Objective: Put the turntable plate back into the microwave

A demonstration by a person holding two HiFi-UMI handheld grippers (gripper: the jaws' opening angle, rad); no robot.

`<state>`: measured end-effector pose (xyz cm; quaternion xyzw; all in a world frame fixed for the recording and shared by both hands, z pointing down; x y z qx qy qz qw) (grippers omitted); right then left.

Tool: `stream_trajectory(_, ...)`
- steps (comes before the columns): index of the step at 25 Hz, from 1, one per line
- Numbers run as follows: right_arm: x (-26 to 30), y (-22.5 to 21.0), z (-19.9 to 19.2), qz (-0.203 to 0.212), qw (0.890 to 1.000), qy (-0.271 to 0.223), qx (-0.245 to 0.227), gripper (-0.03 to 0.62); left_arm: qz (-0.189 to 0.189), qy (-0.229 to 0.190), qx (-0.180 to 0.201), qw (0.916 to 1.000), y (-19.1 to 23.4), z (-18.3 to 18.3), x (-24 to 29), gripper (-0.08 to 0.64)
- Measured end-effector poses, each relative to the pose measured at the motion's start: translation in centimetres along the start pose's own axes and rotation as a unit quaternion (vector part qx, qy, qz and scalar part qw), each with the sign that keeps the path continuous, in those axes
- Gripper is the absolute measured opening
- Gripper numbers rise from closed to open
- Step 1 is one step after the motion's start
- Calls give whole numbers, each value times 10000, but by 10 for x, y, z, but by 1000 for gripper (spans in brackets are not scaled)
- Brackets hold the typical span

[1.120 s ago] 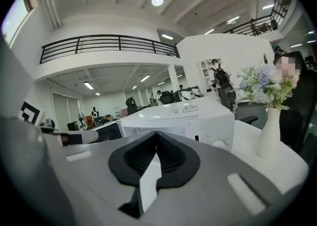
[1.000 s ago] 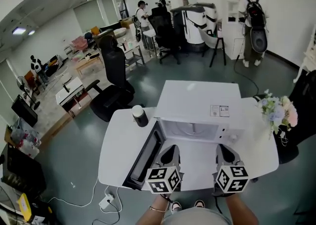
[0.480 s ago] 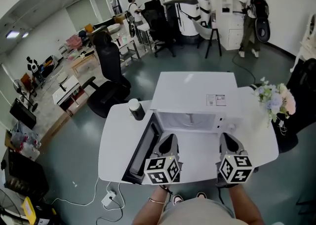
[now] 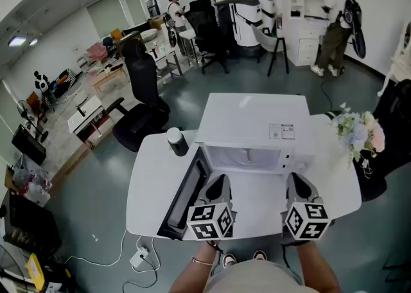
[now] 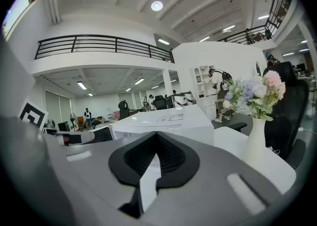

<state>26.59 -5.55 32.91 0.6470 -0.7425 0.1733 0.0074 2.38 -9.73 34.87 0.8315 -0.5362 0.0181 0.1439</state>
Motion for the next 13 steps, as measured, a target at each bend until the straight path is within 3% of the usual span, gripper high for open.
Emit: stream_trajectory(13,8,-4,-3,-44,10000,15,48,9,30,57,-78,9999,3,-5,9,0)
Point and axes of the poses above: the fingertips, and each gripper's own axes: x forward along the fingers, y to its left, z out of its top, the point moved 7 cm from there along -x, backward along the fingers, and after that the axes turned 3 degrees about x, right-handed, at the moved point
